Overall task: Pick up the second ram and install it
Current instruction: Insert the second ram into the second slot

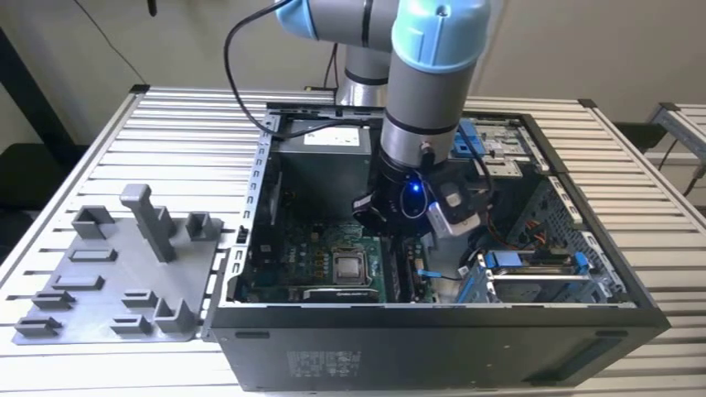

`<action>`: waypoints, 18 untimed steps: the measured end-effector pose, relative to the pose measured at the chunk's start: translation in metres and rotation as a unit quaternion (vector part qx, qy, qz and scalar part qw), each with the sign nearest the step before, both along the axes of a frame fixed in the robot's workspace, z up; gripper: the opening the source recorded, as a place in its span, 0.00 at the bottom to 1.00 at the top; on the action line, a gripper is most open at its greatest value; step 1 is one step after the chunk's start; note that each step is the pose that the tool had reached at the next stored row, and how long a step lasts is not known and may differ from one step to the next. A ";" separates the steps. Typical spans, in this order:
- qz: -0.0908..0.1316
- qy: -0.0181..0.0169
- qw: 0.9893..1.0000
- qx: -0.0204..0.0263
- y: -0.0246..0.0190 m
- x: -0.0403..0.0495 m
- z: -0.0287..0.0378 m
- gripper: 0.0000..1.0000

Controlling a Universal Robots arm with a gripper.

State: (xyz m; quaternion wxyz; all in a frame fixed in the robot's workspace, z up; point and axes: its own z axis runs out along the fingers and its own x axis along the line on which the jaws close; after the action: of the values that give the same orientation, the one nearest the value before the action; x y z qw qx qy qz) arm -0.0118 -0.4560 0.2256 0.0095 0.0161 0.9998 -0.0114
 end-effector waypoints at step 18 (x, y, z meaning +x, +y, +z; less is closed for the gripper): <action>0.001 0.000 1.000 0.000 0.0000 0.0000 -0.0036 0.13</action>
State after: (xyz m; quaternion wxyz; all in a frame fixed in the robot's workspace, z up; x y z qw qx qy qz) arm -0.0118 -0.4560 0.2220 0.0097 0.0147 0.9998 -0.0113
